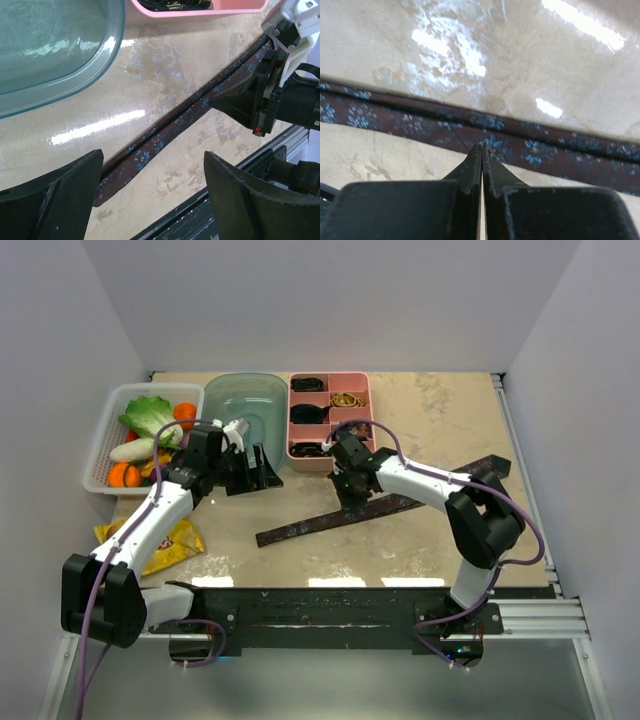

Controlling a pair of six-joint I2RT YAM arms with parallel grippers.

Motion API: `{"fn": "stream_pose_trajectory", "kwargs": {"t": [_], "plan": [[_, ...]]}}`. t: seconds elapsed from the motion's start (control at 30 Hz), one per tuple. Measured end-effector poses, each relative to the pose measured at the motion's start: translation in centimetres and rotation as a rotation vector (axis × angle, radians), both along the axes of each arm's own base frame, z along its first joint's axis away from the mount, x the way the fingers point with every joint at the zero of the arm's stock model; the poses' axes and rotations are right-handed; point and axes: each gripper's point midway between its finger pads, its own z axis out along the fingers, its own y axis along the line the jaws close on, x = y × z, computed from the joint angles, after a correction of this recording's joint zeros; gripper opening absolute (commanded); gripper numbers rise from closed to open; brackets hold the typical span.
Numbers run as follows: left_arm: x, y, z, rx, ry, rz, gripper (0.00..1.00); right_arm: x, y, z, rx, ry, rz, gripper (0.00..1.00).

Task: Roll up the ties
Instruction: Flatten out the tie at the center of the board.

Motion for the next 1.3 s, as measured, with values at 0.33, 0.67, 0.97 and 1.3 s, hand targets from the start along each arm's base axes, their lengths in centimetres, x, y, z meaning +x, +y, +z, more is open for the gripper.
{"fn": "stream_pose_trajectory", "kwargs": {"t": [0.33,0.67,0.97,1.3], "plan": [[0.1,0.9,0.3,0.010,-0.008,0.030,0.86,-1.6,1.7,-1.1,0.021,0.058,0.086,0.00],[0.0,1.1,0.0,0.016,-0.006,0.029,0.86,-1.4,2.5,-2.9,-0.001,0.063,0.083,0.00],[-1.7,1.8,-2.4,0.053,0.055,0.038,0.84,-0.3,2.9,-2.8,-0.012,0.050,0.020,0.00],[-3.3,3.1,-3.7,0.089,0.069,0.094,0.83,1.8,4.4,-2.4,0.006,0.015,0.012,0.00]]}}
